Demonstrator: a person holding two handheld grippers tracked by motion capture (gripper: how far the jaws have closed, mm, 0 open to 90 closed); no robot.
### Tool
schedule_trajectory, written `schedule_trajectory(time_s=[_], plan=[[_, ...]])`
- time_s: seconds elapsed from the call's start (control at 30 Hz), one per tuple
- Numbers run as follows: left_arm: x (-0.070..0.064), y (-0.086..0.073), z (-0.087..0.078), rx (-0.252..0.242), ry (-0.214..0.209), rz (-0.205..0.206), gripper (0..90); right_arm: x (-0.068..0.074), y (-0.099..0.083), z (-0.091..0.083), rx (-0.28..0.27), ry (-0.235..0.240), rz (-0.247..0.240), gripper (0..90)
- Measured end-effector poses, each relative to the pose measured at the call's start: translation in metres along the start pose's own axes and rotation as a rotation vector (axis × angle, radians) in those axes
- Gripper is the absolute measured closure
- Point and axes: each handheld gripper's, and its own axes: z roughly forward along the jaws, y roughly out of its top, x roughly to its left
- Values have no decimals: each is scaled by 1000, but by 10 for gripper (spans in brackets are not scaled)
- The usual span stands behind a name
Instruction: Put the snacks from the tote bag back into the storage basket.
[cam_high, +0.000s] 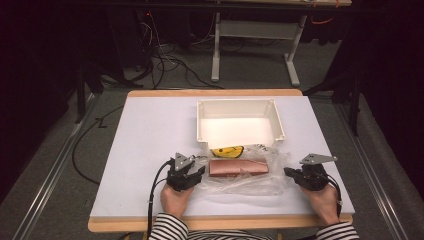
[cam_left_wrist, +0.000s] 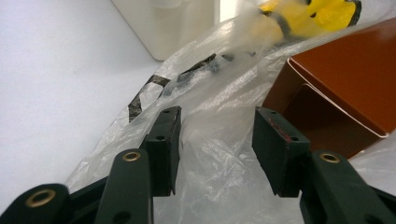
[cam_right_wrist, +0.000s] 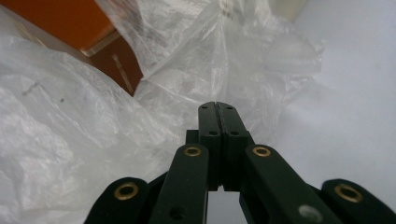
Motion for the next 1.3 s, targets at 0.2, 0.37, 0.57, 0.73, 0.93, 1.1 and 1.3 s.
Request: schedule_trajectory(time_s=[0.2, 0.37, 0.57, 0.73, 0.93, 1.1, 1.3], plan=[[0, 0, 1, 4, 5, -7, 526, -3, -2, 13, 25, -40, 4, 900], [0, 0, 1, 5, 9, -7, 524, 0, 1, 15, 23, -51, -4, 803], [0, 0, 1, 6, 11, 0, 526, 6, 7, -4, -51, -14, -4, 600], [-1, 0, 1, 5, 12, 3, 527, 15, 20, -21, -115, 22, -5, 441], [-1, 0, 1, 5, 10, 7, 529, 19, 38, -22, -154, 16, -24, 415], [-1, 0, 0, 1, 5, 8, 531, 21, 59, -8, -154, 27, -51, 444], [-1, 0, 0, -2, 1, 14, 546, 23, 66, 13, -106, 46, -81, 735]])
